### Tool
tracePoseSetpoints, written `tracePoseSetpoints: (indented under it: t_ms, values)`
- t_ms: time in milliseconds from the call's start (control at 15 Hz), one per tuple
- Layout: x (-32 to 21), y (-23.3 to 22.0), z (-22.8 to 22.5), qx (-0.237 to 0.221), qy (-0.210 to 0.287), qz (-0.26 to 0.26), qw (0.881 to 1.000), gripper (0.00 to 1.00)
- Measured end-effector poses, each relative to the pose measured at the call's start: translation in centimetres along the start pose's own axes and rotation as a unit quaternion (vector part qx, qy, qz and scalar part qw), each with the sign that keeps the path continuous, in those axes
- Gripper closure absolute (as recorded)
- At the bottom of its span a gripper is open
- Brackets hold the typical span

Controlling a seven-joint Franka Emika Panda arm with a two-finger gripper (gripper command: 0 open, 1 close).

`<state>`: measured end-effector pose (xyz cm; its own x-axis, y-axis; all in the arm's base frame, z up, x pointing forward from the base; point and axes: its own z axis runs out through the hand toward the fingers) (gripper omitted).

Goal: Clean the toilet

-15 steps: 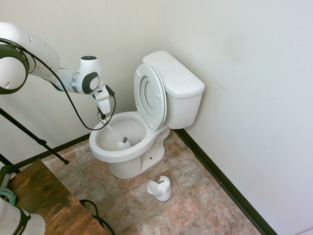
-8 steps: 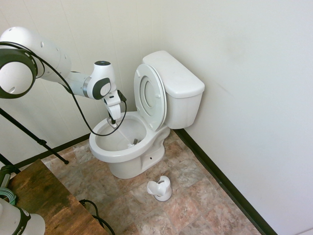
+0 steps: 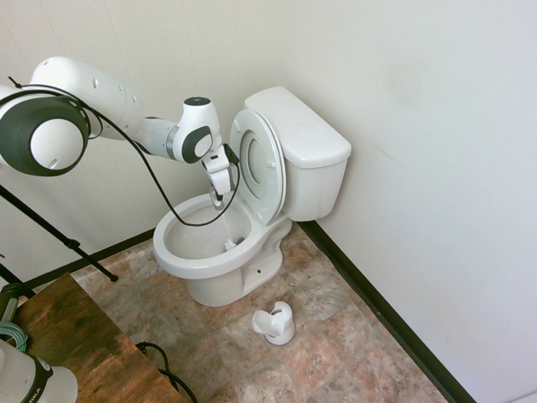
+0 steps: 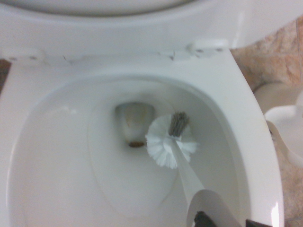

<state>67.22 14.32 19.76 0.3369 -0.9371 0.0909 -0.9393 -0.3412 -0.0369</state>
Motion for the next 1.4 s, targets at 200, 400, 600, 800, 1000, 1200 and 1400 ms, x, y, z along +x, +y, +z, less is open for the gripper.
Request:
tracePoseSetpoints:
  t_ms: [200,400,600,800,1000,1200,1400]
  values:
    - [-2.6,-2.1,-0.1,0.014,0.007,-0.01,1.0,1.0]
    - [-5.1,-3.7,-1.0,0.022,0.008,-0.019,1.0,1.0]
    - [-7.2,-4.3,-1.5,0.021,0.009,-0.026,0.999,1.0]
    - [-7.7,-4.3,-1.7,0.015,0.01,-0.029,0.999,1.0]
    - [-7.8,-3.8,-2.5,-0.005,0.009,-0.029,1.0,1.0]
    - [-8.0,-2.5,-5.9,-0.008,0.004,-0.032,0.999,1.0]
    - [-6.8,-0.5,-12.9,0.01,0.006,-0.033,0.999,1.0]
